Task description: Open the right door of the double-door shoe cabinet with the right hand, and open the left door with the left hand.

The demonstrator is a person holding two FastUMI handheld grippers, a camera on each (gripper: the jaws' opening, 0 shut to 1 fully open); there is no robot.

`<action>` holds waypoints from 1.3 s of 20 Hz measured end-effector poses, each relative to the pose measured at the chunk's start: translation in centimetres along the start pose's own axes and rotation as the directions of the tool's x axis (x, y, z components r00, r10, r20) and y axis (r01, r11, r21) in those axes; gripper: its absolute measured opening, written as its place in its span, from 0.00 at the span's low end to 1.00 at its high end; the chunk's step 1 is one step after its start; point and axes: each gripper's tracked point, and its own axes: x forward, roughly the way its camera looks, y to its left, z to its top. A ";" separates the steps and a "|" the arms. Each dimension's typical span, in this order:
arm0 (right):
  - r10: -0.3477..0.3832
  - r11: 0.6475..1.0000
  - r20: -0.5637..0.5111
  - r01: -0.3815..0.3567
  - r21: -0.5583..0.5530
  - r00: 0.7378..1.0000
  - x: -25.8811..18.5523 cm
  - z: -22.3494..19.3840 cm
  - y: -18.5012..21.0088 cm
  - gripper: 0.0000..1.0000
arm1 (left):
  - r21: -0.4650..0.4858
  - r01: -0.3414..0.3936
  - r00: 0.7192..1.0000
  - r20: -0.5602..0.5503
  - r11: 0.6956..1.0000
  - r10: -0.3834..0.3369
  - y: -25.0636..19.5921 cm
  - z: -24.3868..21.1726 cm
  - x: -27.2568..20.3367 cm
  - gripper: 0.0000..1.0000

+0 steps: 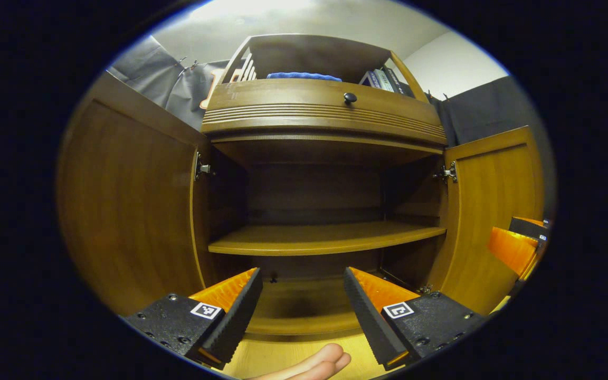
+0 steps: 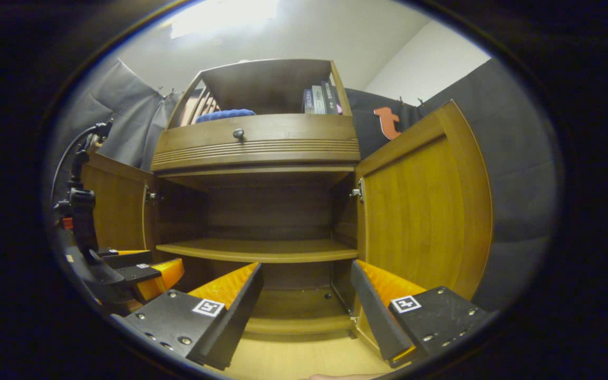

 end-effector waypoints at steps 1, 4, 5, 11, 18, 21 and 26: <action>0.007 1.000 -0.001 -0.007 -0.005 1.000 -0.2 0.1 0.2 0.99 | -0.002 -0.007 1.000 0.006 1.000 0.007 0.1 0.2 0.1 0.93; -0.004 1.000 0.000 0.004 0.014 1.000 -1.3 0.2 0.8 0.99 | -0.004 -0.001 1.000 0.004 1.000 0.001 0.0 0.1 -0.4 0.93; -0.004 1.000 0.005 0.004 0.020 1.000 -2.2 0.5 1.2 0.99 | -0.011 0.010 1.000 0.000 1.000 -0.010 -0.3 0.2 -0.6 0.93; 0.034 0.999 0.079 -0.032 -0.020 0.996 -6.5 3.1 2.5 0.94 | -0.006 0.009 1.000 0.009 1.000 -0.009 -0.4 0.2 -1.4 0.95; 0.019 0.997 0.108 -0.027 0.077 0.994 -8.6 3.3 1.5 0.94 | -0.042 -0.036 0.999 -0.004 0.998 0.036 0.2 -0.3 -1.5 0.93; -0.021 0.996 0.070 0.015 0.085 0.997 -9.3 2.2 0.3 0.94 | -0.062 -0.015 1.000 0.011 0.998 0.015 -0.6 -0.1 -1.7 0.95; -0.002 1.000 0.066 0.002 0.013 0.998 -10.5 1.8 -0.1 0.94 | -0.050 -0.058 0.998 0.007 0.997 0.058 -0.2 -0.4 -2.3 0.92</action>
